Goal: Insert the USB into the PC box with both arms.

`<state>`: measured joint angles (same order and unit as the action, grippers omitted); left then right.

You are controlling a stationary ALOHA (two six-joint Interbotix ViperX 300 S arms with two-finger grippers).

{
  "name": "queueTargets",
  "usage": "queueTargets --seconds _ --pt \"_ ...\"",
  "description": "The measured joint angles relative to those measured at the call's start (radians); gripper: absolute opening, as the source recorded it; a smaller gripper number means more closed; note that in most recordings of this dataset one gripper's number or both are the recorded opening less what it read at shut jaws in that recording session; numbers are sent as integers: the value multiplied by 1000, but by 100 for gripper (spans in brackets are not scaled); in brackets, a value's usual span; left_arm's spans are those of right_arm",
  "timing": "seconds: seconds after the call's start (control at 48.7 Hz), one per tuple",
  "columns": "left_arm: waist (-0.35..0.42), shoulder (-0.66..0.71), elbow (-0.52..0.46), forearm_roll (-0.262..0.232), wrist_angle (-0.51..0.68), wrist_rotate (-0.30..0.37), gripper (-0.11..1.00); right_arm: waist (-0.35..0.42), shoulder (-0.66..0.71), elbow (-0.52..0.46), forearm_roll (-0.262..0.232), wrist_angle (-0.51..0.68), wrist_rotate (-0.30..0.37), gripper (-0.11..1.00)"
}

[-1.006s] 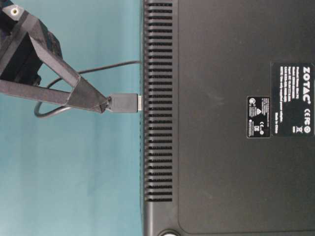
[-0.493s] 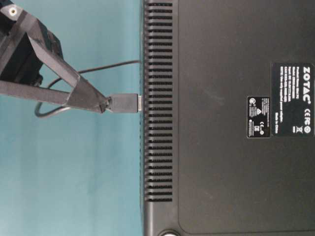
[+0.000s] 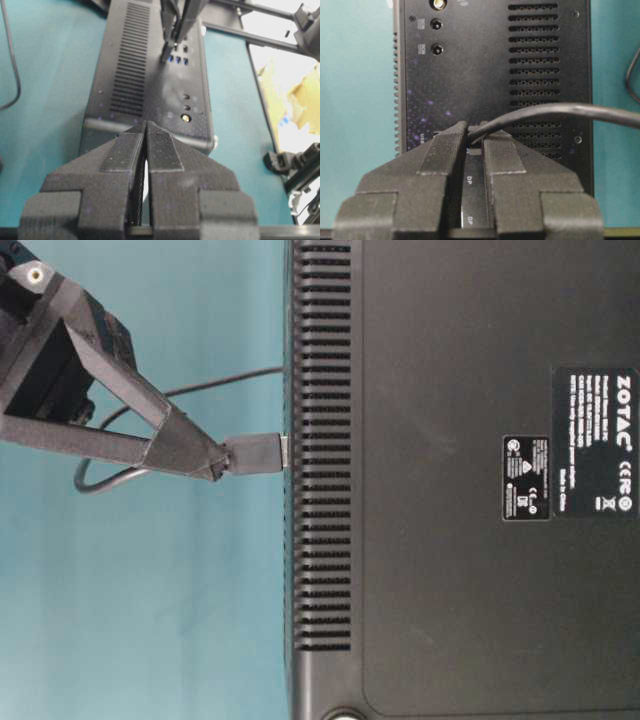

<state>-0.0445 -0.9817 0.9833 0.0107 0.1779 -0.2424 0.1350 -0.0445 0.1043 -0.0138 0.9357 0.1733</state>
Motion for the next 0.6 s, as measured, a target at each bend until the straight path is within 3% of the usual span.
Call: queueTargets --seconds 0.595 --pt "0 -12 2 0 0 0 0 -15 -3 3 -5 20 0 10"
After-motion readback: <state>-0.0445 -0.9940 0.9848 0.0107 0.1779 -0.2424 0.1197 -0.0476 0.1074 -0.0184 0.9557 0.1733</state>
